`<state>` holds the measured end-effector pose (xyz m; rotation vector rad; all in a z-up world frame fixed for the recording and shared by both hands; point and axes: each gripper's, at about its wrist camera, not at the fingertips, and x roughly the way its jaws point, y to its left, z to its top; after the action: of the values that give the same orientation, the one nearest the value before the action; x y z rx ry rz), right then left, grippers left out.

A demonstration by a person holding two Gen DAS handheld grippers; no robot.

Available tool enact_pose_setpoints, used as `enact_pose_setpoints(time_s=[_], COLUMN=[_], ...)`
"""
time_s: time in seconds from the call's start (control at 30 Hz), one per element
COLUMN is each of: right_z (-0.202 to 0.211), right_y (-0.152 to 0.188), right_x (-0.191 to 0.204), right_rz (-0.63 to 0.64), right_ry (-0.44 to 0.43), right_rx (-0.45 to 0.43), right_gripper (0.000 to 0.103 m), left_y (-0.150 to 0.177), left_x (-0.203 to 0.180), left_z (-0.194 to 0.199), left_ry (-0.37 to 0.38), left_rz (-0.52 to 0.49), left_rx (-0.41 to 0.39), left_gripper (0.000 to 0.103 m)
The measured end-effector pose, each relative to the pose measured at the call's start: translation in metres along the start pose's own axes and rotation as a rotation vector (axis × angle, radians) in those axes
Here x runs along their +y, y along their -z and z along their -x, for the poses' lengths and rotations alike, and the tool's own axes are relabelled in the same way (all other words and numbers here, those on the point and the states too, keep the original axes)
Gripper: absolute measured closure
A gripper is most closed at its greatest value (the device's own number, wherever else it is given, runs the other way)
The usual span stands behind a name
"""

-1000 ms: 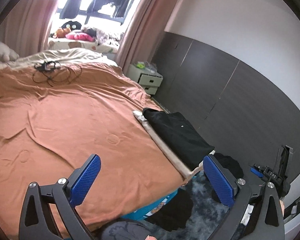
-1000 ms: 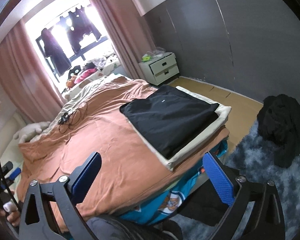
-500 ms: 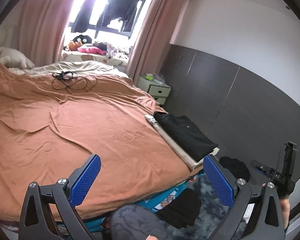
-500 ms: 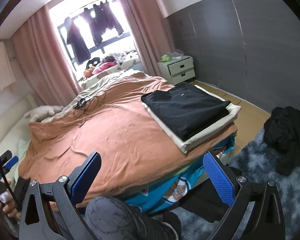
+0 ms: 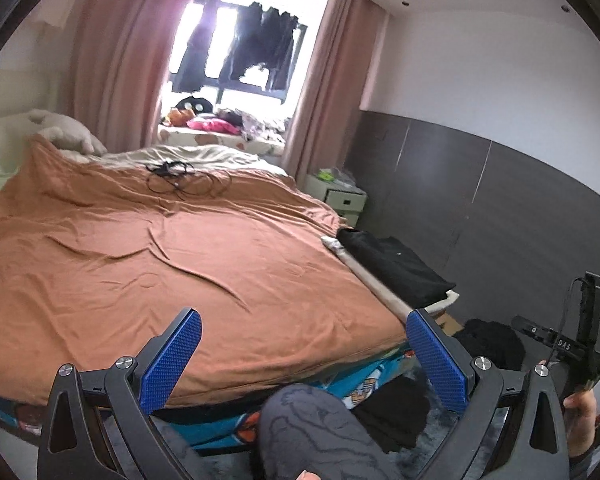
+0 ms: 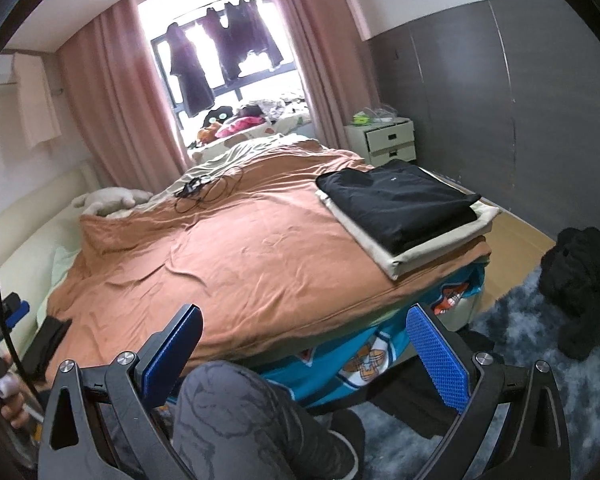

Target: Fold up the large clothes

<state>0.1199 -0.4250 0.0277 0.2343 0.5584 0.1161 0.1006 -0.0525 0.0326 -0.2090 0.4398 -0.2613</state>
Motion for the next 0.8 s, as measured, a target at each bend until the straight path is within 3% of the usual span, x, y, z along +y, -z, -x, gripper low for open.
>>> enact_pose_setpoints(time_s=[0.5, 0.8], right_z=[0.033, 0.036], right_y=[0.039, 0.057], right_x=[0.036, 0.055], right_rz=[0.109, 0.171], right_ry=[-0.011, -0.073], right_rx=[-0.033, -0.033], right_gripper=[0.001, 0.001], left_y=[0.048, 0.065], left_x=[-0.003, -0.001], left_z=[0.052, 0.062], left_ry=[-0.134, -0.175], left_rz=[-0.033, -0.051], left_rx=[-0.050, -0.087], left_gripper=[0.001, 0.001])
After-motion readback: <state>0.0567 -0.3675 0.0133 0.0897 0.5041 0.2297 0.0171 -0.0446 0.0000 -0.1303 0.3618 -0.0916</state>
